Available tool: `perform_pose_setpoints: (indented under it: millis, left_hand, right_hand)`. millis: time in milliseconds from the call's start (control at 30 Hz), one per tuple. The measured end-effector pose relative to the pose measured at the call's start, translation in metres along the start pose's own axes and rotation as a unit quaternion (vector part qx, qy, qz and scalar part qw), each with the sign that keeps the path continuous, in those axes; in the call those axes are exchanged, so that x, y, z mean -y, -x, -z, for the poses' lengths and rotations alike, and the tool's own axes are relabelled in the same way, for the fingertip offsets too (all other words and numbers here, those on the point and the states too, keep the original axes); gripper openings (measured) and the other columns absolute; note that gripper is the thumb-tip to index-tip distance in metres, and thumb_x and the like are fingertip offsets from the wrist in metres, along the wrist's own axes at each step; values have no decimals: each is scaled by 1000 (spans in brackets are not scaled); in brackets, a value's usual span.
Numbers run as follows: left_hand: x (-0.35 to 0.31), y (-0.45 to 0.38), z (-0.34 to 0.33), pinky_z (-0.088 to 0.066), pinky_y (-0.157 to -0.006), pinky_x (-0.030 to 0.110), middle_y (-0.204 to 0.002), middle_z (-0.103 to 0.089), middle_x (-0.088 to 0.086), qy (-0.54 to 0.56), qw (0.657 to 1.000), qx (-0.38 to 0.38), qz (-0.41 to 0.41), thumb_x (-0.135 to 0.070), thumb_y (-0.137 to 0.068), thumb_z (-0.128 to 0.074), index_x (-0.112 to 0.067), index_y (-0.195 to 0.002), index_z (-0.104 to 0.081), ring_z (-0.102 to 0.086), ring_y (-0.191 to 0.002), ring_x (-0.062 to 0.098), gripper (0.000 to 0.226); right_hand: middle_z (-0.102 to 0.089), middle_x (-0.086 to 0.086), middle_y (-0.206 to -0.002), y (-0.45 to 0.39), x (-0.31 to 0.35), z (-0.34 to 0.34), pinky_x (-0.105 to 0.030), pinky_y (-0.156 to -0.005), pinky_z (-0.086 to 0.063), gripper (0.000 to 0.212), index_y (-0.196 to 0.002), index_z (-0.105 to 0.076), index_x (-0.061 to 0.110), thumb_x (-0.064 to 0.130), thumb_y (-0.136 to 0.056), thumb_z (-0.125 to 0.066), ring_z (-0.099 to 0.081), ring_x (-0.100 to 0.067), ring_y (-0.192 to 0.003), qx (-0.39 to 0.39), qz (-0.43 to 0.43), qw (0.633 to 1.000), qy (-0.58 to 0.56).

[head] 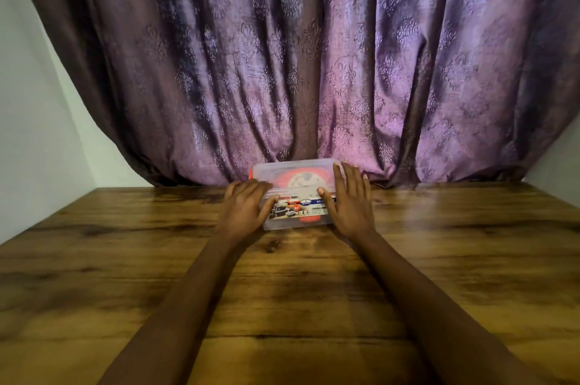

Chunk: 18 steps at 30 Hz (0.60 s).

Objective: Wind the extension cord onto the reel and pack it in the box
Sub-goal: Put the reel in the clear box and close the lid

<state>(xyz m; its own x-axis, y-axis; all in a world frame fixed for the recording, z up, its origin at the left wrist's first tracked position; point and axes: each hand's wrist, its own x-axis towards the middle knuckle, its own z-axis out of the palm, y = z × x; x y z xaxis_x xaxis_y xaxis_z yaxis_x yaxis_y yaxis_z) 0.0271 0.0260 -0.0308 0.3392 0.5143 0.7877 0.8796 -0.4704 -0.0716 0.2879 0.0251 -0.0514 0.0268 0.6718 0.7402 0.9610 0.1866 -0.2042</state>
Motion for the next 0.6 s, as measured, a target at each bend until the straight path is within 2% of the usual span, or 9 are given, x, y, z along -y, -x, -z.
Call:
perform_pose_setpoints:
  millis: [100,200,300,367,467,600]
  left_hand:
    - [1,1,11,-39,-82,38,-103,-73,-3,-80,997,-13,-18,-45,-93,-50,-21,-109,-69,-62,-97,22,35]
    - [-7,9,23,-39,-78,40,-94,-70,3,-141,990,-11,-1,-45,-92,-51,-20,-104,-70,-59,-91,27,34]
    - [-1,20,38,-40,-78,41,-88,-62,10,-172,985,-18,29,-44,-91,-55,-17,-98,-70,-55,-85,30,31]
    - [17,31,45,-42,-76,41,-87,-58,13,-166,985,-22,39,-42,-91,-57,-14,-97,-70,-55,-82,32,32]
    - [48,53,62,-50,-73,42,-97,-57,16,-139,987,4,84,-43,-96,-50,-12,-107,-67,-59,-83,35,37]
    - [85,83,95,-52,-79,41,-113,-65,13,-176,978,-9,112,-38,-94,-56,-14,-110,-68,-62,-93,33,31]
  right_hand:
    - [-28,-13,-158,-3,22,-11,-50,-114,-29,63,-149,-35,17,55,-100,-25,-27,-34,-143,1,-47,998,-28]
    - [-33,-12,-150,-8,52,-24,-48,-99,-46,50,-143,-40,20,45,-99,-41,-43,-36,-129,20,-106,983,-150]
    - [-38,-10,-147,-14,83,-41,-47,-96,-47,51,-146,-37,19,43,-101,-41,-48,-35,-127,59,-99,968,-224]
    - [-29,-6,-158,-17,106,-53,-44,-103,-43,56,-152,-31,20,44,-103,-38,-41,-30,-136,96,-64,964,-238]
    - [-10,0,-165,-17,146,-71,-41,-114,-33,61,-157,-15,22,47,-104,-32,-18,-20,-149,167,-14,949,-265]
    - [4,6,-165,-16,206,-89,-43,-119,-23,69,-157,2,27,55,-102,-27,-3,-15,-152,256,9,909,-330]
